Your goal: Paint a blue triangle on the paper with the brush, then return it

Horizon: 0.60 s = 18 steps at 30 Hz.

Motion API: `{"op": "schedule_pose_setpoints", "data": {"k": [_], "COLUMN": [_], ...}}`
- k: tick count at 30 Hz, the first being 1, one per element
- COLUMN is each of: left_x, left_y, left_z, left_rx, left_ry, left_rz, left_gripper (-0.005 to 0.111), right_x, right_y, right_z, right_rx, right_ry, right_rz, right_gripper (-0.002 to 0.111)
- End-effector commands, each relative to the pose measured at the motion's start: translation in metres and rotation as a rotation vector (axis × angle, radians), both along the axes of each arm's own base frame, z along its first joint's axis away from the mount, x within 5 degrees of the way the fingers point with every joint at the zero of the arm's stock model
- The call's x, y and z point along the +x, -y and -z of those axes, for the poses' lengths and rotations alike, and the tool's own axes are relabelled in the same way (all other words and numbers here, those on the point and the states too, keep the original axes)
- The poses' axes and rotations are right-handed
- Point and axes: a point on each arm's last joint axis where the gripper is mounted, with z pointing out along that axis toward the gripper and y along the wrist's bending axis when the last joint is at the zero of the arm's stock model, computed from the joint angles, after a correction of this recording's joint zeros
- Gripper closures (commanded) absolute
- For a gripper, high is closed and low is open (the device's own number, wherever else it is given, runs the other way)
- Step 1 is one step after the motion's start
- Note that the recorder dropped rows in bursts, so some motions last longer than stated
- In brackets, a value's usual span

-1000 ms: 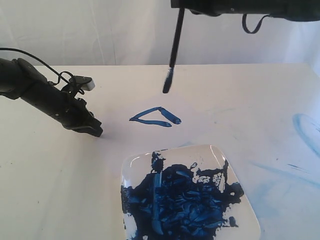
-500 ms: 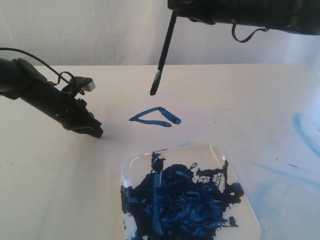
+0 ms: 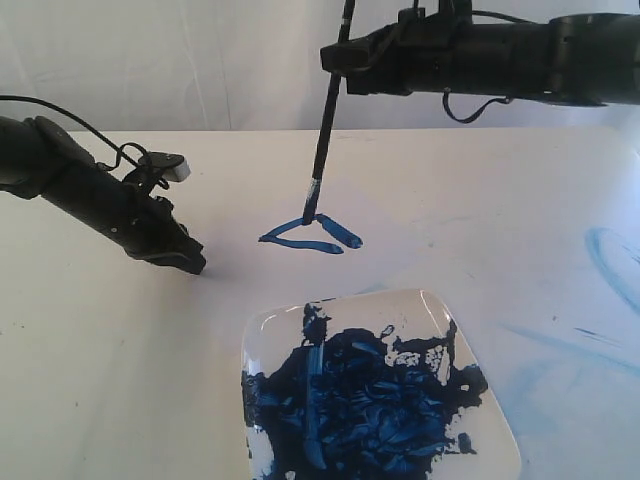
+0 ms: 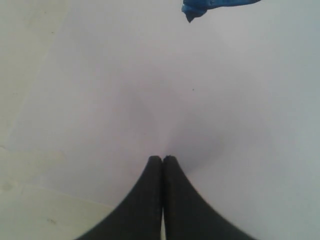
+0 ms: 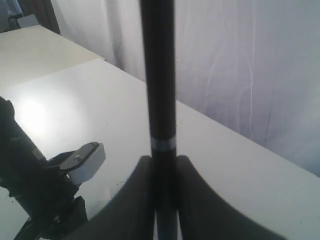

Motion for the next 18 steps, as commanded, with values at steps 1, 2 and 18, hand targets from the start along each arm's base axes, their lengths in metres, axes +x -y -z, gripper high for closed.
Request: {"op": "schedule_pose_setpoints", "data": {"k": [1, 2, 18], "left_x": [-0.001, -0.001, -0.001], "left_y": [0.002, 0.002, 0.002], "left_z": [-0.001, -0.001, -0.001], "left_rx": [-0.021, -0.021, -0.021], "left_ry": [-0.016, -0.016, -0.016], "left_rz": [-0.002, -0.002, -0.002], "left_gripper": [0.107, 0.107, 0.107], "right_x": [0.004, 0.004, 0.014], "right_y": [0.001, 0.001, 0.001], "right_z": [0.010, 0.009, 0.031], "right_rx": [-0.014, -0.011, -0.040], "right_ry": [0.029, 0.031, -0.035], "right_rz": [-0.016, -0.015, 0.039], "right_gripper": [0.108, 0.108, 0.108]}}
